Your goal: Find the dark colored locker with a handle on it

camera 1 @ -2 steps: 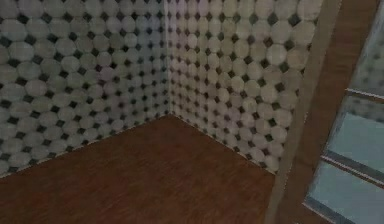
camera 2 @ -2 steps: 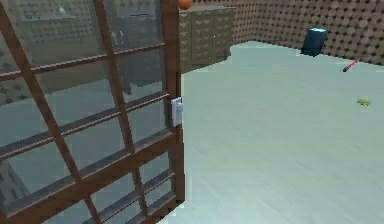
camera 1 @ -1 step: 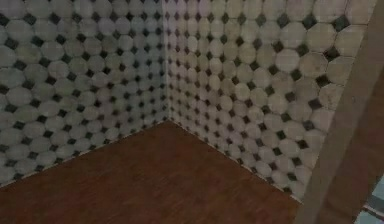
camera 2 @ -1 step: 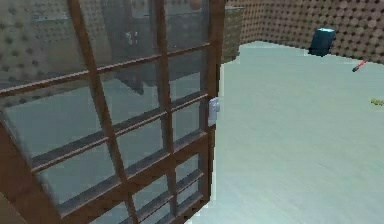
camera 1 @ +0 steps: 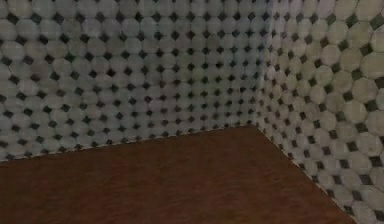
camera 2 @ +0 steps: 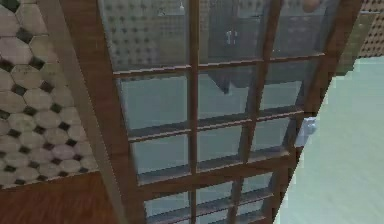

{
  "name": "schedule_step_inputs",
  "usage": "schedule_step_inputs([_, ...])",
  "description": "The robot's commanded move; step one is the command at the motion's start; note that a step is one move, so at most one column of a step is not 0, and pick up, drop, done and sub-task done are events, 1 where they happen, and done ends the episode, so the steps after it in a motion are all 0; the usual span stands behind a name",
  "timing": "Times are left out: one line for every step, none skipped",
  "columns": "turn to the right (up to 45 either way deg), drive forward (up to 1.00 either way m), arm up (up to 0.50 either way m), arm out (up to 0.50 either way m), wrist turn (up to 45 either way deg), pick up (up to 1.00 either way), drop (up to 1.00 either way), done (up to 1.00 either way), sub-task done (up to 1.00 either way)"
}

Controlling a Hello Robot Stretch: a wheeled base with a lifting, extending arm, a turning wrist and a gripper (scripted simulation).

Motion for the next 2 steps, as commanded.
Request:
schedule_step_inputs([0.0, 0.45, 0.0, 0.0, 0.0, 0.0, 0.0, 0.0, 0.0])
schedule_step_inputs([-6.0, 0.0, 0.0, 0.0, 0.0, 0.0, 0.0, 0.0, 0.0])
